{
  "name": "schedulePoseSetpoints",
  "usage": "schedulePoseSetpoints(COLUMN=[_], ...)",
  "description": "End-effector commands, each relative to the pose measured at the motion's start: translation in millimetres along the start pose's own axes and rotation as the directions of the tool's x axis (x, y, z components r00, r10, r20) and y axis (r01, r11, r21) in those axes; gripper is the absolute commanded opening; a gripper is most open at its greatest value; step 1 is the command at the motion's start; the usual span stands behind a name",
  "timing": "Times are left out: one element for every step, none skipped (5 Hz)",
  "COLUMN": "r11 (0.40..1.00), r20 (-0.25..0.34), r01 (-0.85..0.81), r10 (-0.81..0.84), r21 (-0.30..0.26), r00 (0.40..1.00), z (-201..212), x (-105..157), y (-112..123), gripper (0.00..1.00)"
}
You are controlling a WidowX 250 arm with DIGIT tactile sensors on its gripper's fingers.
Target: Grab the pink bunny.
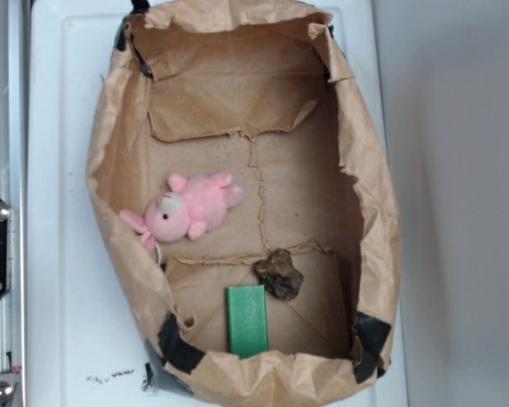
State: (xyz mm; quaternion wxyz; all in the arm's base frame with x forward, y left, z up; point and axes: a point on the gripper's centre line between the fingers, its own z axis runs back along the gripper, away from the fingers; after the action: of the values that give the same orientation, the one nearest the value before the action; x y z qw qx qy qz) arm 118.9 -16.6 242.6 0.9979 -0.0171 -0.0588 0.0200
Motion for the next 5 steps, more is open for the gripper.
schedulePoseSetpoints(r11=[1.000, 1.000, 0.999, 0.999, 0.998], r20=[0.000, -0.008, 0.019, 0.052, 0.086], r01=[0.000, -0.026, -0.019, -0.007, -0.036], r10=[0.000, 0.026, 0.018, 0.005, 0.031], r21=[0.000, -0.002, 0.044, 0.037, 0.056], r00=[1.000, 1.000, 1.000, 0.999, 0.996], z=[0.0, -13.5, -24.1, -31.9, -44.5], x=[0.0, 23.5, 31.9, 41.5, 59.4], y=[0.0, 6.9, 18.0, 28.3, 34.8], gripper=[1.00, 1.00, 1.00, 1.00, 1.00])
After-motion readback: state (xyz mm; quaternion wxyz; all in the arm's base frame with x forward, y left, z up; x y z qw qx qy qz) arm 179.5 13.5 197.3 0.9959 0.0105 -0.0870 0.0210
